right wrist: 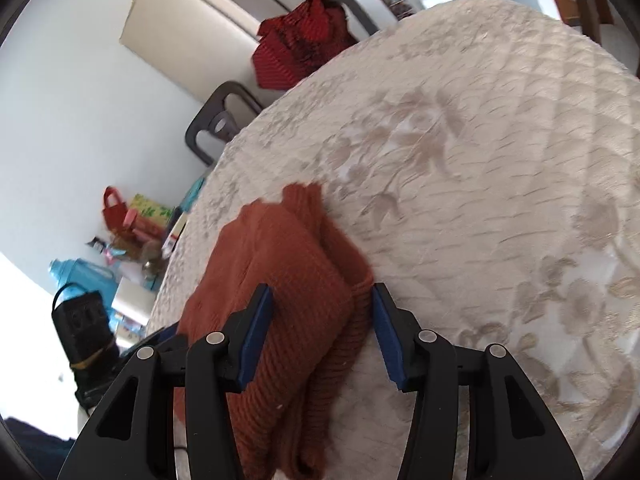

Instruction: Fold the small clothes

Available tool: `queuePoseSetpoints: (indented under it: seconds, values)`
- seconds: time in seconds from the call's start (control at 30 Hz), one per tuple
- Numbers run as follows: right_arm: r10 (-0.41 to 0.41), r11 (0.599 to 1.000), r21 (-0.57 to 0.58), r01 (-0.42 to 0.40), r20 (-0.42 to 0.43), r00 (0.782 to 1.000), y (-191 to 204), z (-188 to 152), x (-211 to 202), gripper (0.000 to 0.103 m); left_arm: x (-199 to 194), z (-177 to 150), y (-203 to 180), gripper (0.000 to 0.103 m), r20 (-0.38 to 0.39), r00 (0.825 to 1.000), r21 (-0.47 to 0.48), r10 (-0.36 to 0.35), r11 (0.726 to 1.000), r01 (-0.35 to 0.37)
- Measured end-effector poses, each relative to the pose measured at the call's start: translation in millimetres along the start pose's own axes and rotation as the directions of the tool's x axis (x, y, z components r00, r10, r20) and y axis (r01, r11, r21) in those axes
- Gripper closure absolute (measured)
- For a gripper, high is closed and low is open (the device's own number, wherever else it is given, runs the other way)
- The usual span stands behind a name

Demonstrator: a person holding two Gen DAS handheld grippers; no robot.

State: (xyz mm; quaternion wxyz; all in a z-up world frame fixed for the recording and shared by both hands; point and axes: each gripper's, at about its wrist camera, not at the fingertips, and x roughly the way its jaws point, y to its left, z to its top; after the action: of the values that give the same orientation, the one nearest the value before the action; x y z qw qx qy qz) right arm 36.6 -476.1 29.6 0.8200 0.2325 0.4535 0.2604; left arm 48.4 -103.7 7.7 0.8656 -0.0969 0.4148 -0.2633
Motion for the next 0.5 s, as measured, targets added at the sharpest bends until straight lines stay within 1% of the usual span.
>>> queuePoseSetpoints:
  seconds: [0.07, 0.17, 0.3, 0.4, 0.5]
  values:
    - [0.008, 1.000, -0.017, -0.008, -0.018, 1.000, 3, -4, 0, 0.052, 4, 1, 2, 0.034, -0.013, 1.000, -0.015, -0.002, 1.000, 0.001]
    - [0.064, 0.998, 0.004, -0.064, -0.042, 0.997, 2, -9, 0, 0.052, 7, 0, 2, 0.034, -0.016, 1.000, -0.021, -0.006, 1.000, 0.006]
    - [0.086, 0.996, -0.009, -0.086, -0.069, 0.994, 7, -14, 3, 0.052, 7, -1, 3, 0.034, -0.015, 1.000, -0.024, -0.012, 1.000, 0.011]
    - [0.095, 0.995, 0.007, -0.095, -0.063, 0.993, 6, -11, 4, 0.052, 6, -2, 5, 0.034, -0.015, 1.000, -0.030, -0.021, 0.999, 0.020]
    - [0.078, 0.997, 0.025, -0.077, -0.044, 0.996, 5, -7, 7, 0.053, 8, 1, 4, 0.034, -0.017, 1.000, -0.019, -0.023, 1.000, 0.022]
